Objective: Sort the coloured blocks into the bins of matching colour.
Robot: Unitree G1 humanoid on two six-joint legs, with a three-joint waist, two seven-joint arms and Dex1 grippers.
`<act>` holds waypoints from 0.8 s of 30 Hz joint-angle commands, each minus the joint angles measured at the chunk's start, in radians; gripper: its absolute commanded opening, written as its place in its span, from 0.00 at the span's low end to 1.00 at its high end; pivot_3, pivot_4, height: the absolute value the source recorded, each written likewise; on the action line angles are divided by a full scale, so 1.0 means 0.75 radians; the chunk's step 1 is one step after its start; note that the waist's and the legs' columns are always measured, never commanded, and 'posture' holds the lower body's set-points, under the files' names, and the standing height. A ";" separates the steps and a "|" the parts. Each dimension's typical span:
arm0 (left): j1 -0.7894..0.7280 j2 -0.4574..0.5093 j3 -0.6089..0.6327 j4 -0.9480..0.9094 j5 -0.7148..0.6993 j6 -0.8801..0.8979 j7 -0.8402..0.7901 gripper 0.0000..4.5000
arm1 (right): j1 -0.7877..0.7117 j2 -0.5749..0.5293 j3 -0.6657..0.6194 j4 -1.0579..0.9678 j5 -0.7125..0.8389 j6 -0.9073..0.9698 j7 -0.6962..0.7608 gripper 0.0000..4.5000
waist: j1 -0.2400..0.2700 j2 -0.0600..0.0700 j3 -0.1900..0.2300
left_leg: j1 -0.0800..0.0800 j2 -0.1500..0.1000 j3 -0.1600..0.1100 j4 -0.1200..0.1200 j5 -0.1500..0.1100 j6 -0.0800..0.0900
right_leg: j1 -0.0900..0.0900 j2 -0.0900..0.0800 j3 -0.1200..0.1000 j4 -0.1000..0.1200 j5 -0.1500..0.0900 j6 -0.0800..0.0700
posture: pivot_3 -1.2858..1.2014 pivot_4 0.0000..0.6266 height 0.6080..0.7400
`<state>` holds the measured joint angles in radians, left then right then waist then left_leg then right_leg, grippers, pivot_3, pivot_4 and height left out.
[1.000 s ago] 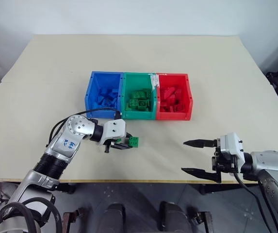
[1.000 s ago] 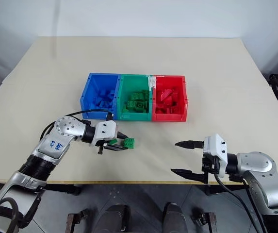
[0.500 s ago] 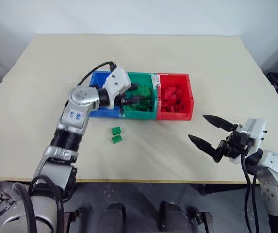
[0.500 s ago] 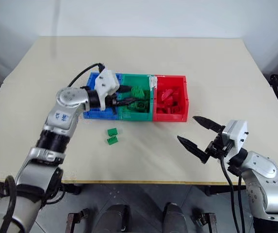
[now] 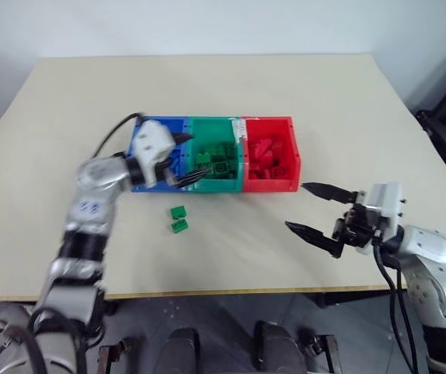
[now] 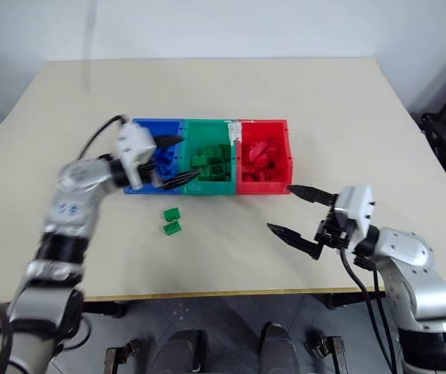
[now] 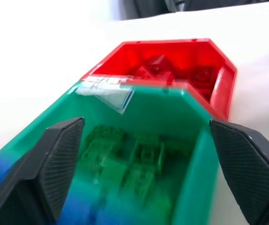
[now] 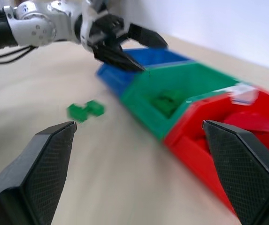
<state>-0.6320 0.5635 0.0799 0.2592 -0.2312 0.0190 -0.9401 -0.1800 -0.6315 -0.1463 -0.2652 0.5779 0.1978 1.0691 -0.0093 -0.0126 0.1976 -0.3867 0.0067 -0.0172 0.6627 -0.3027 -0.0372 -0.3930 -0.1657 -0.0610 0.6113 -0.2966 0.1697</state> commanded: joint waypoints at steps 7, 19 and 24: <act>0.845 0.242 0.596 -0.468 -0.221 0.053 -0.029 0.99 | -0.265 -0.013 0.216 0.236 -0.065 -0.061 0.315 1.00 | 0.006 0.000 0.000 | 0.000 0.002 0.000 0.000 -0.002 0.000 | 0.000 0.000 0.000 -0.001 0.000 0.000 | 0.52 0.24 1.00; 0.788 0.197 0.192 -0.751 -0.120 0.330 0.140 0.99 | -0.265 -0.059 0.192 0.325 -0.116 -0.121 0.381 1.00 | 0.042 0.000 0.000 | 0.000 0.001 0.000 0.002 -0.004 0.001 | 0.001 0.001 -0.001 0.000 0.002 -0.002 | 0.52 0.24 1.00; 0.655 0.133 -0.047 -0.767 -0.029 0.542 0.258 0.99 | -0.181 -0.089 0.135 0.243 -0.104 -0.101 0.320 1.00 | 0.037 0.000 0.000 | 0.000 0.001 0.001 0.002 -0.004 0.001 | 0.001 0.001 0.000 0.000 0.002 -0.002 | 0.52 0.24 1.00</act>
<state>-0.1309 0.6632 0.0602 -0.2899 -0.2690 0.3957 -0.7697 -0.3211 -0.6802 -0.0105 -0.0372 0.4858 0.1284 1.3218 0.0181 -0.0128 0.1975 -0.3871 0.0082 -0.0162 0.6643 -0.3055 -0.0367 -0.3930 -0.1645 -0.0613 0.6111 -0.2949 0.1679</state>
